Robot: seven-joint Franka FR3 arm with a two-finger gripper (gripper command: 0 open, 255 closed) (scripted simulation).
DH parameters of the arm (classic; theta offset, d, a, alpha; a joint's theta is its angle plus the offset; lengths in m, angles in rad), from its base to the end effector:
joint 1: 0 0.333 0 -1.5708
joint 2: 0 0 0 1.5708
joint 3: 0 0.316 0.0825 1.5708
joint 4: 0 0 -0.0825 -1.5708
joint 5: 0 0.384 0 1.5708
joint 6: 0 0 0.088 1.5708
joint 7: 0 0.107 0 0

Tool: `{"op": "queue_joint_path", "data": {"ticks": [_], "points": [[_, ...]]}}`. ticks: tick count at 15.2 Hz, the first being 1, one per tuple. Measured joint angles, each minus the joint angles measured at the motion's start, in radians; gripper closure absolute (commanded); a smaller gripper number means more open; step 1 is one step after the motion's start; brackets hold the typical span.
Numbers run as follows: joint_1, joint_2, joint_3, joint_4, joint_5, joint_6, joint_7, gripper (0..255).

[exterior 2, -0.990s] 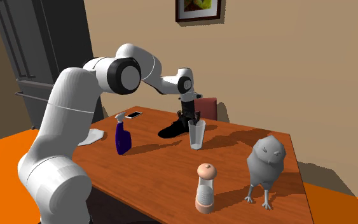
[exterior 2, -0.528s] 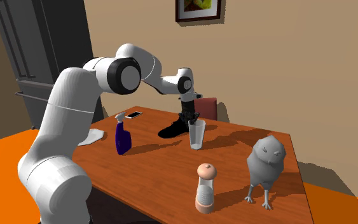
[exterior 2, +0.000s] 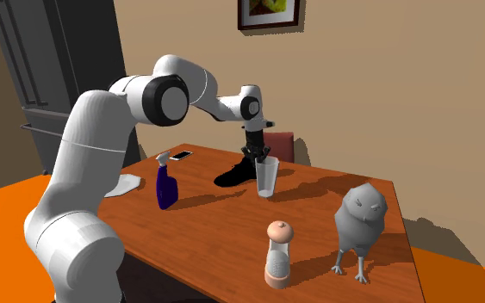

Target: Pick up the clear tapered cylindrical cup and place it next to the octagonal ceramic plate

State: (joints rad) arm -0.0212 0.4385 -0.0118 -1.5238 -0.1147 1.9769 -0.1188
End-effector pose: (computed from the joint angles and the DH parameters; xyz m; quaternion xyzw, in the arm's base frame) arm 0.6844 -0.0287 0.4085 0.9963 0.0656 0.0031 0.0557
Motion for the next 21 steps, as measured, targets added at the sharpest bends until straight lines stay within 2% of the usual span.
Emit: {"op": "queue_joint_path", "data": {"ticks": [12, 21], "points": [[0.002, -0.025, 0.001, 0.123, 0.005, -0.148, -0.015, 255], [0.004, -0.014, 0.001, 0.261, 0.008, -0.273, -0.027, 255]]}}
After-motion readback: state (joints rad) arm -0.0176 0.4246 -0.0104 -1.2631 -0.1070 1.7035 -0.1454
